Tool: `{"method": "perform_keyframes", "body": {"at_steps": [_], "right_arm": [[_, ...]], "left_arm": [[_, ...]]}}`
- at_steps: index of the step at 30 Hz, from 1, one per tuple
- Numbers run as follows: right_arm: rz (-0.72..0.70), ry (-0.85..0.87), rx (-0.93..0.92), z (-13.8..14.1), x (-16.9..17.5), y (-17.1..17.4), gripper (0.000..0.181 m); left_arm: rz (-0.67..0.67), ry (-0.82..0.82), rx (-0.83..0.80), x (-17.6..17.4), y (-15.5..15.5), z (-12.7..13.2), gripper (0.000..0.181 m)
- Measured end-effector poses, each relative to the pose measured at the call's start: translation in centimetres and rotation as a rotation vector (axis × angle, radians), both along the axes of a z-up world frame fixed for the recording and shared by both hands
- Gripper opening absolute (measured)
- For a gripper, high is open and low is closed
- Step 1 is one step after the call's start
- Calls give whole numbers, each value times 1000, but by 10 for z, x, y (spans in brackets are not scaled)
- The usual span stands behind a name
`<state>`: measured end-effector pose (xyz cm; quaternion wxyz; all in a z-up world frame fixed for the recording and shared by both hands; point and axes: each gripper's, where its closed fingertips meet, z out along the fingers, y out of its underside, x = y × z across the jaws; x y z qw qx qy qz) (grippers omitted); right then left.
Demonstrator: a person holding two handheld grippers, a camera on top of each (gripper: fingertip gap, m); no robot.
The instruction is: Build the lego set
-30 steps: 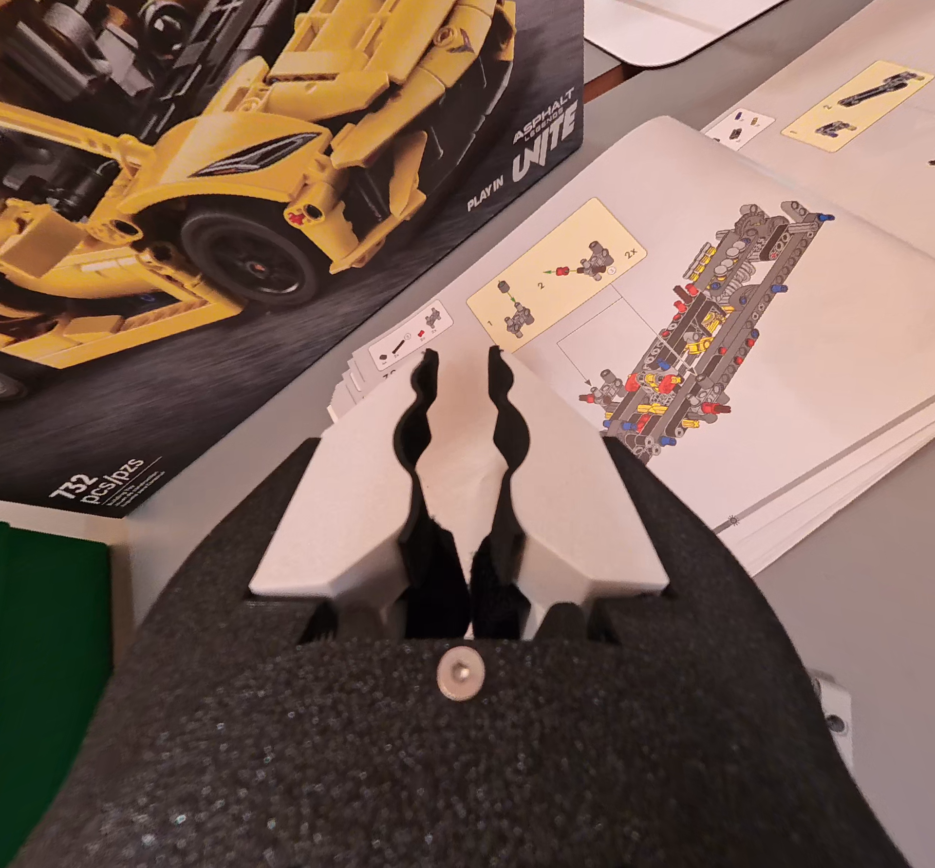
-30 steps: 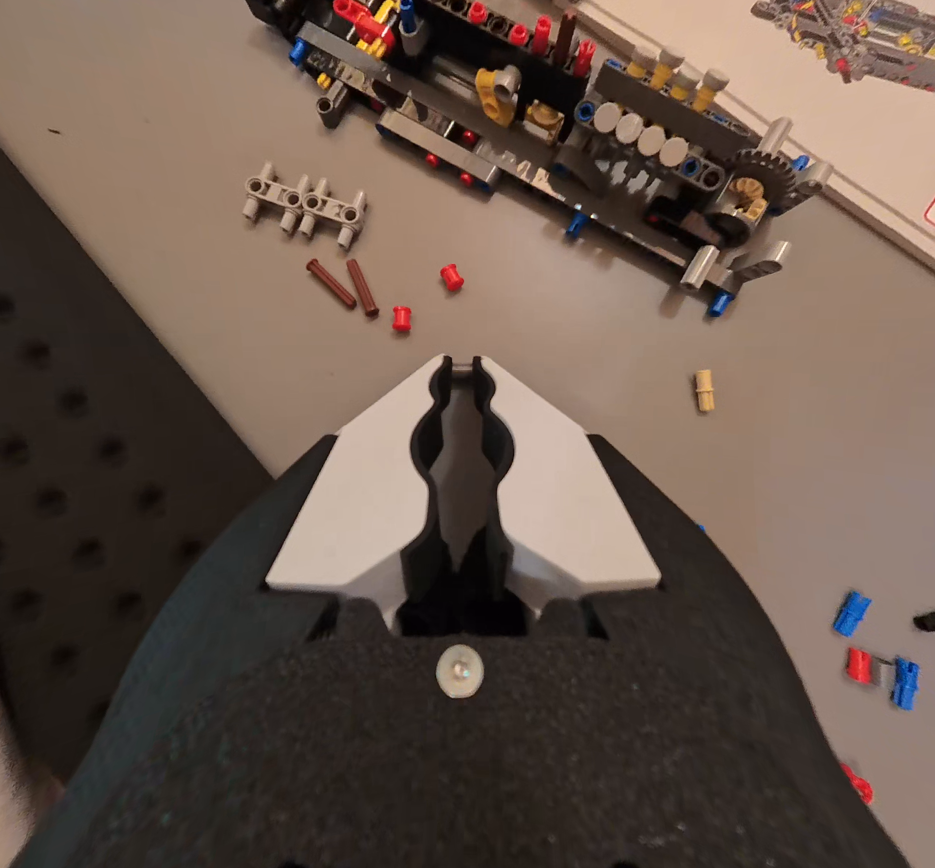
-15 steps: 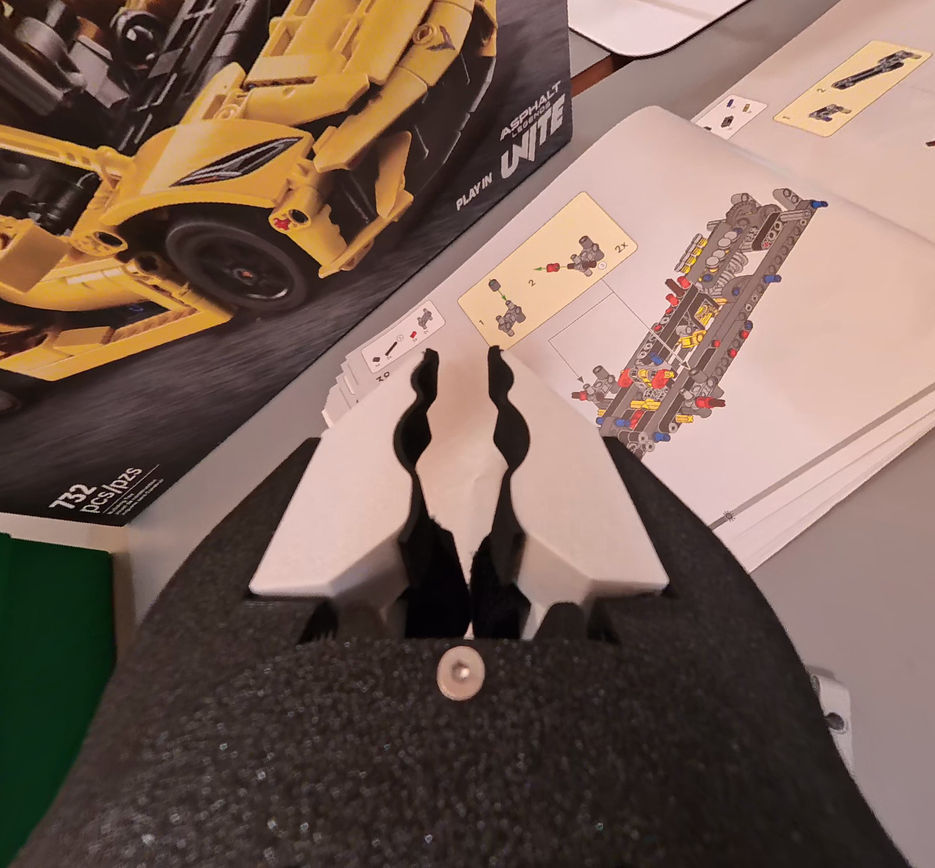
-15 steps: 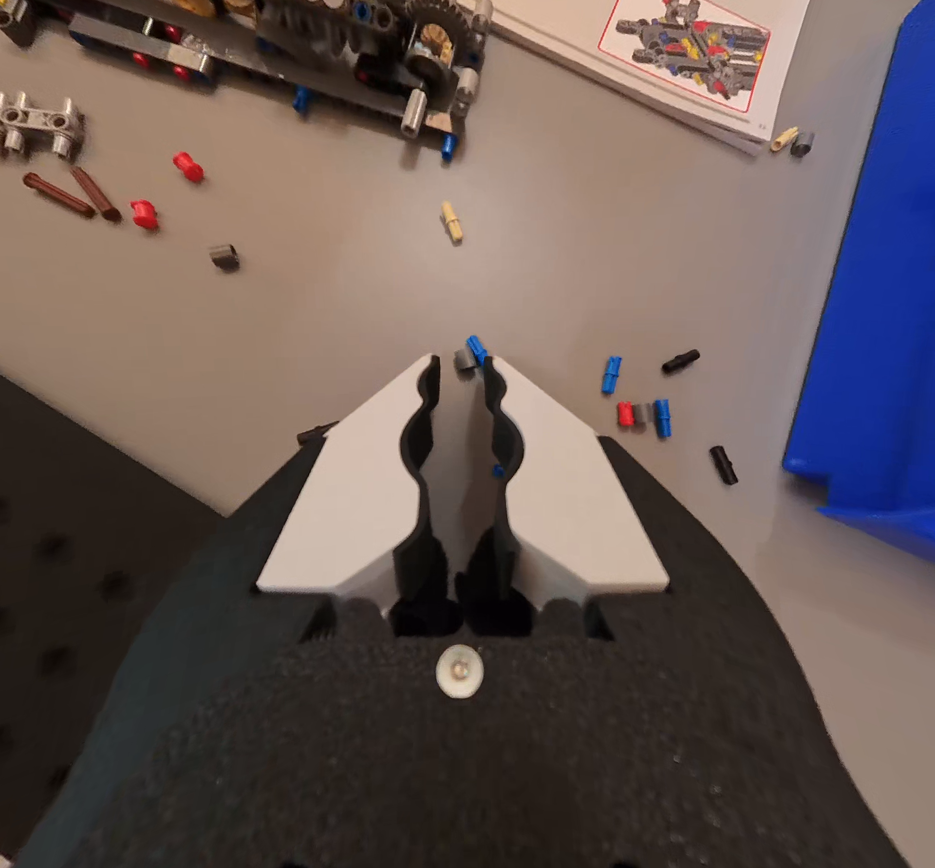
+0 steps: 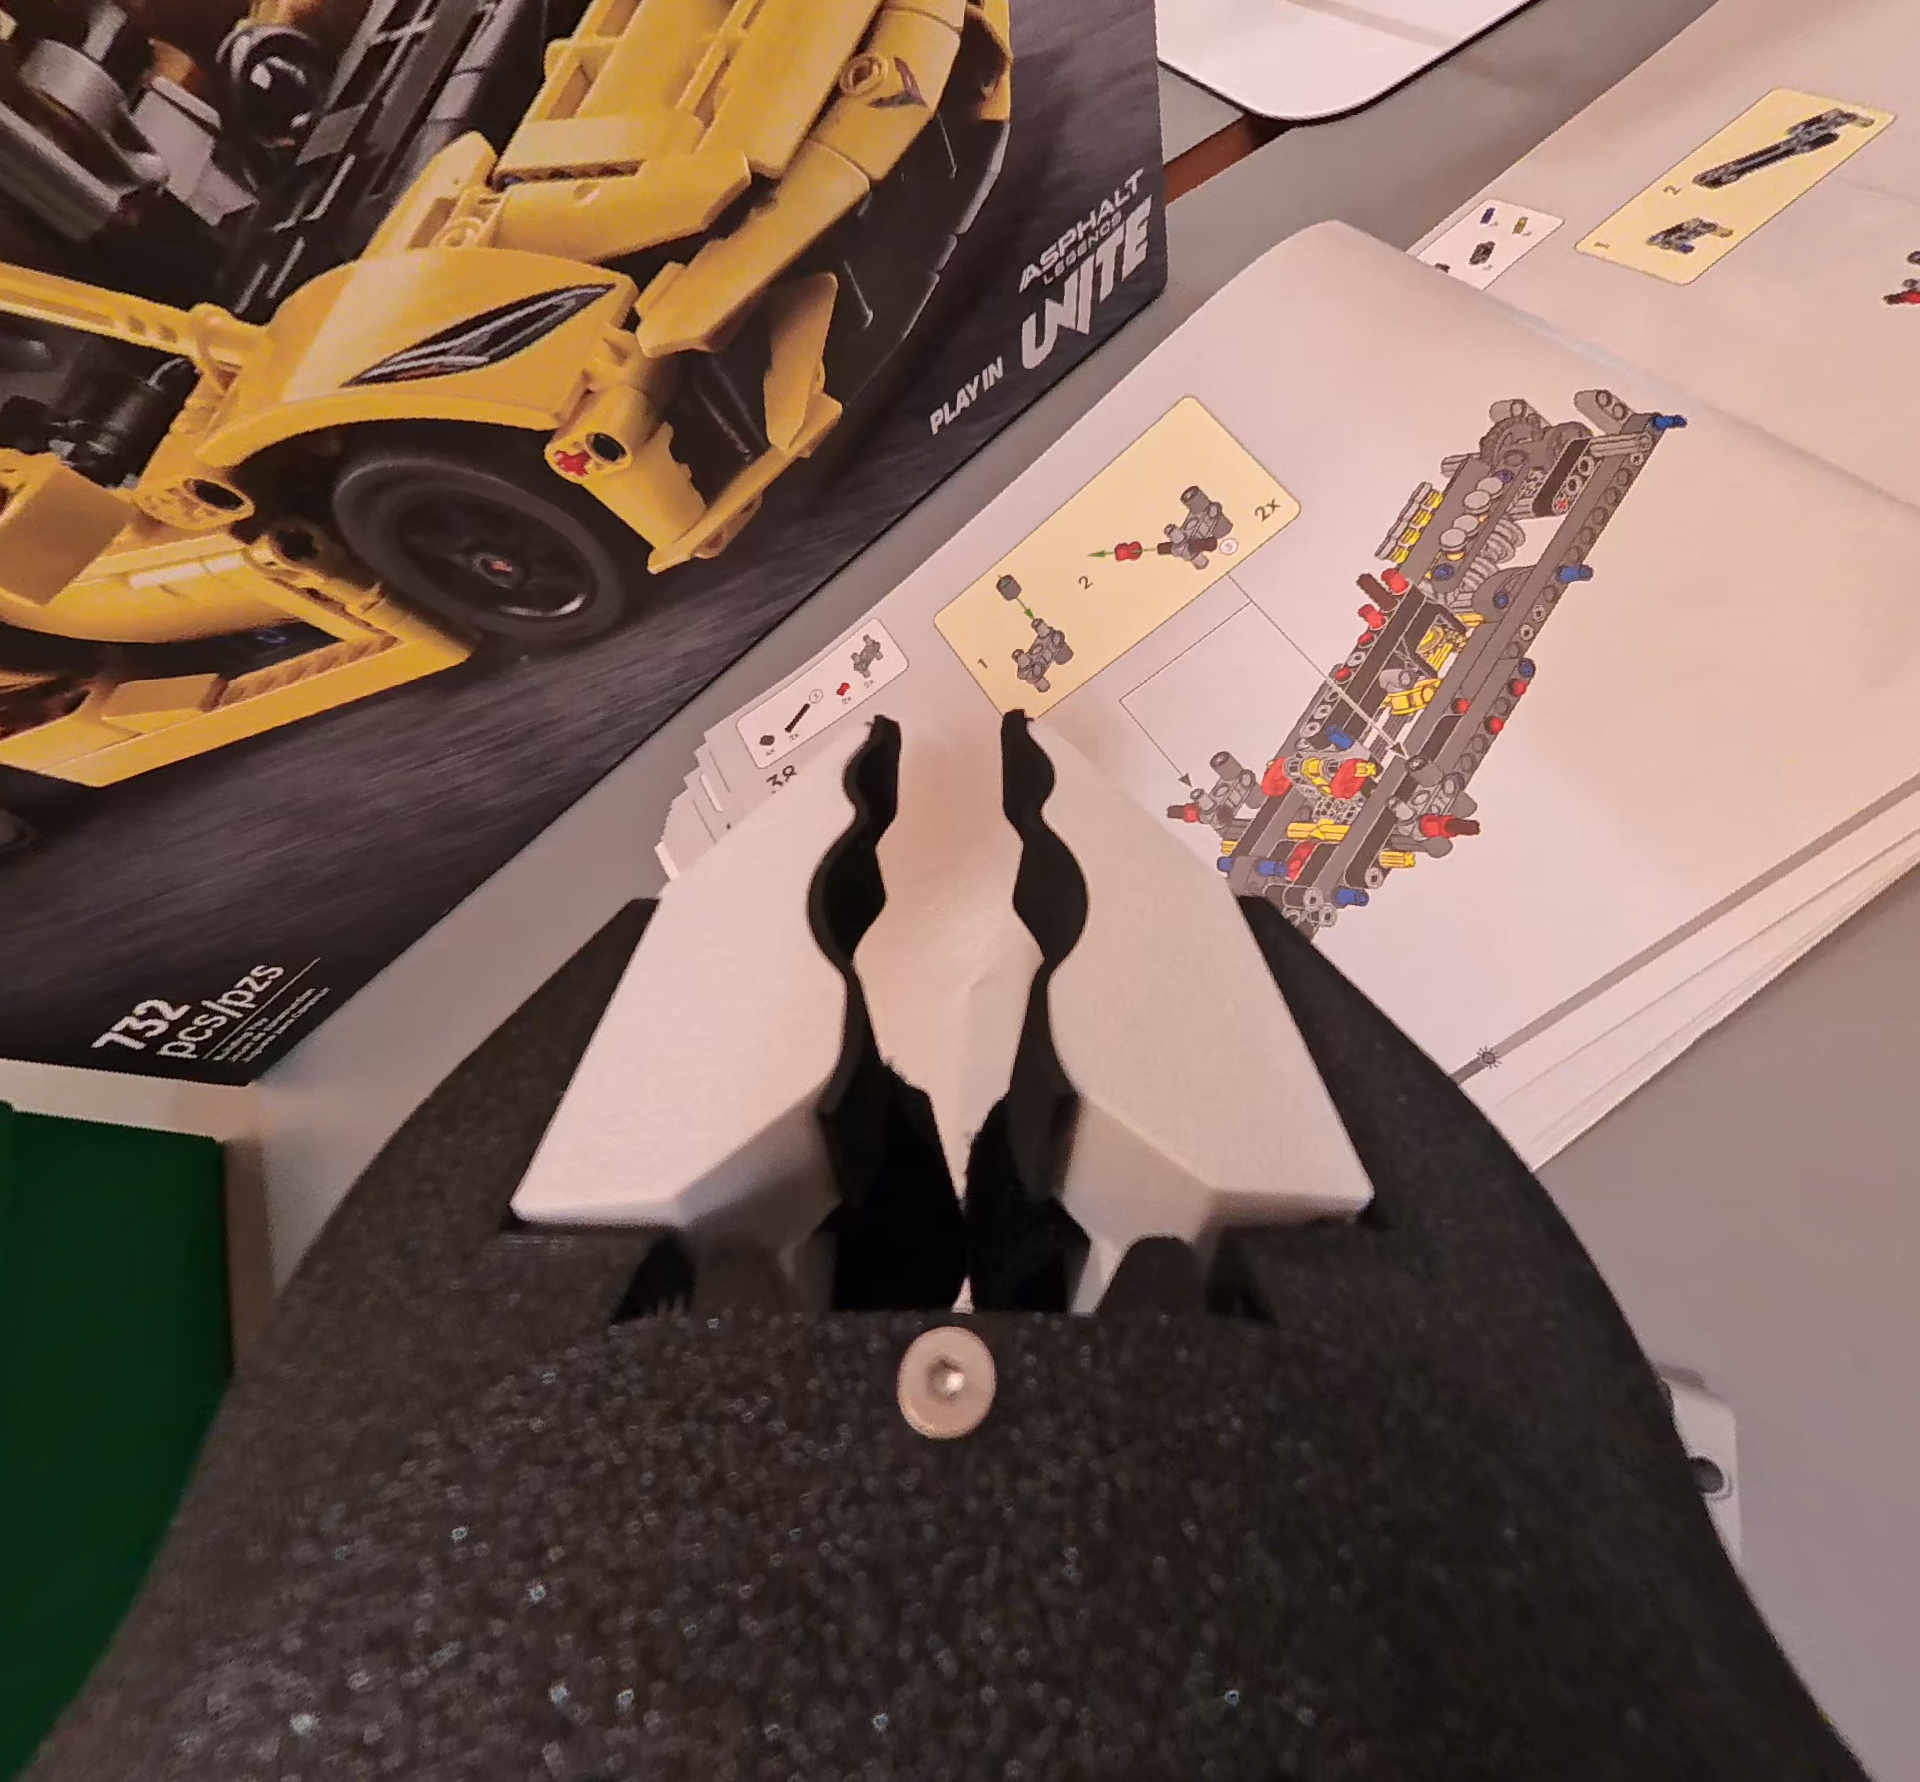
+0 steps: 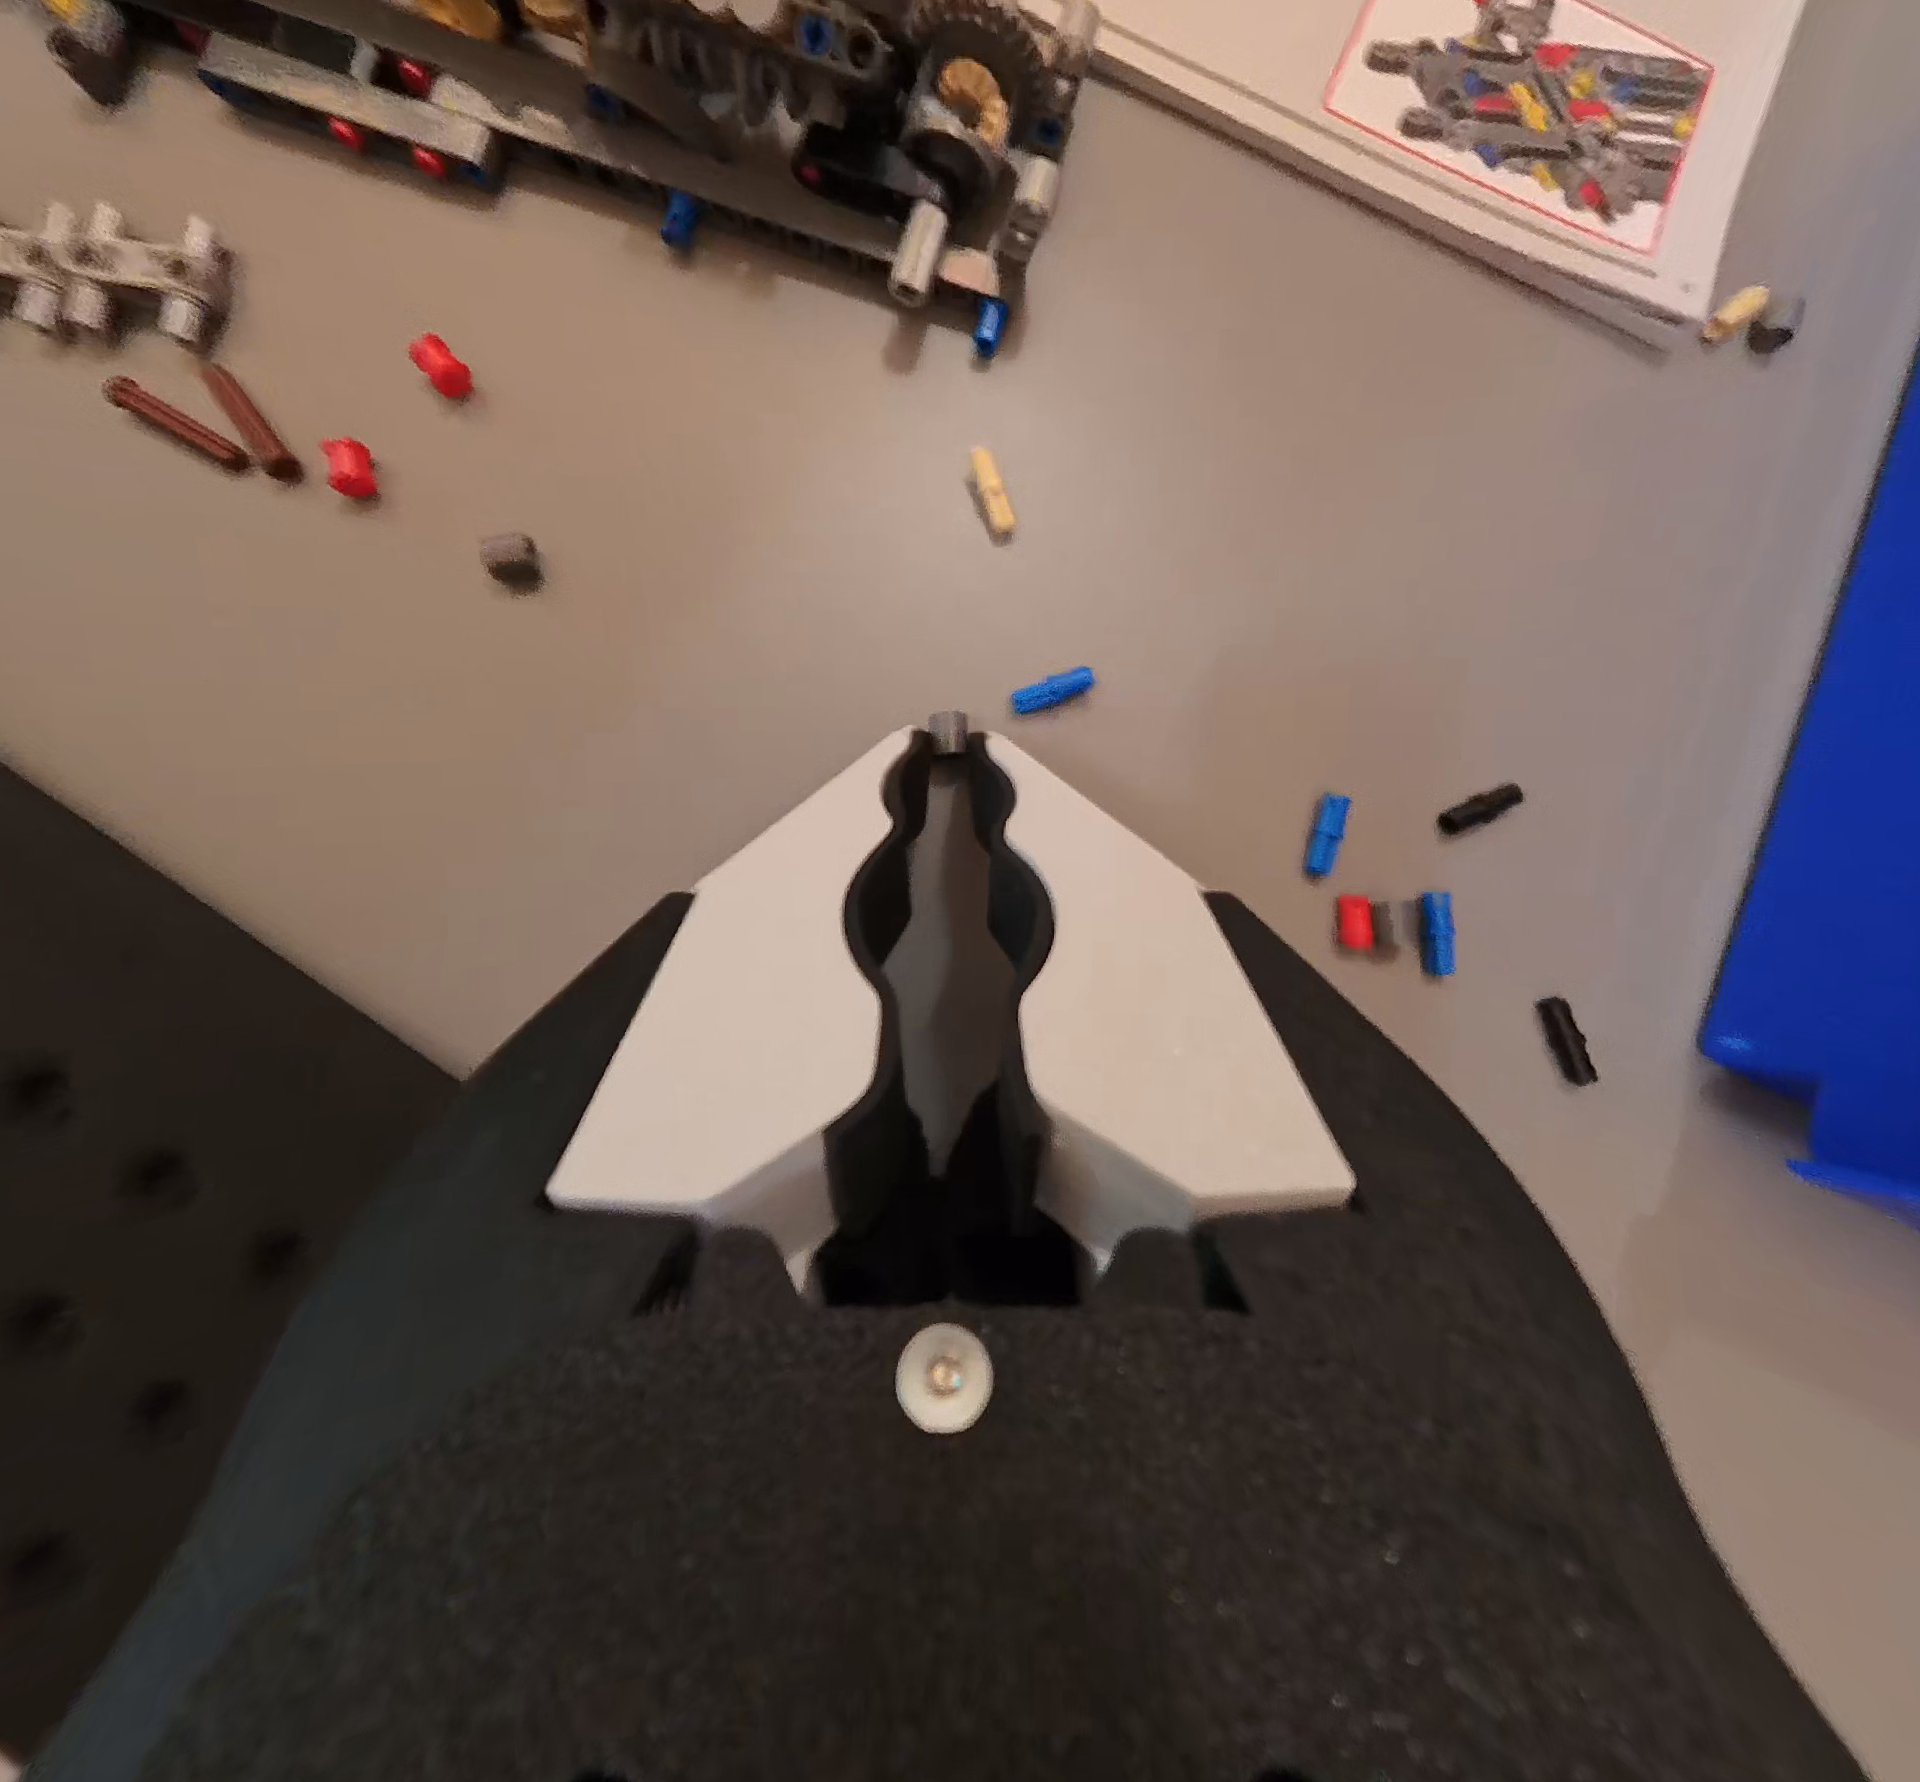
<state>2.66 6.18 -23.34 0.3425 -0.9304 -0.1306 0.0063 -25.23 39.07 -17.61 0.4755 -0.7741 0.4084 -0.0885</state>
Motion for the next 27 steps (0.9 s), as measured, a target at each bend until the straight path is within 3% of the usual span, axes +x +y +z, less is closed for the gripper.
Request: {"method": "perform_keyframes", "body": {"at_steps": [3,6,13,16,18,20,23,27], "right_arm": [[117,130,33,11,-43,9,6],[238,106,13,7,-76,10,6],[240,74,-6,4,-75,9,14],[138,30,57,18,-36,7,13],[-36,-113,83,22,28,2,13],[-168,-149,86,22,76,-7,12],[-196,-28,60,17,89,-11,13],[-186,-31,63,11,95,-11,8]], "left_arm": [[0,1,2,0,0,0,18],[-2,3,1,0,0,0,18],[-8,7,2,1,-1,0,18],[-10,9,3,1,-2,0,18],[-13,9,1,2,-2,-1,18],[-18,13,0,3,-3,-2,18],[-24,23,1,5,-4,-4,18],[-26,34,4,5,-3,-6,18]]}}
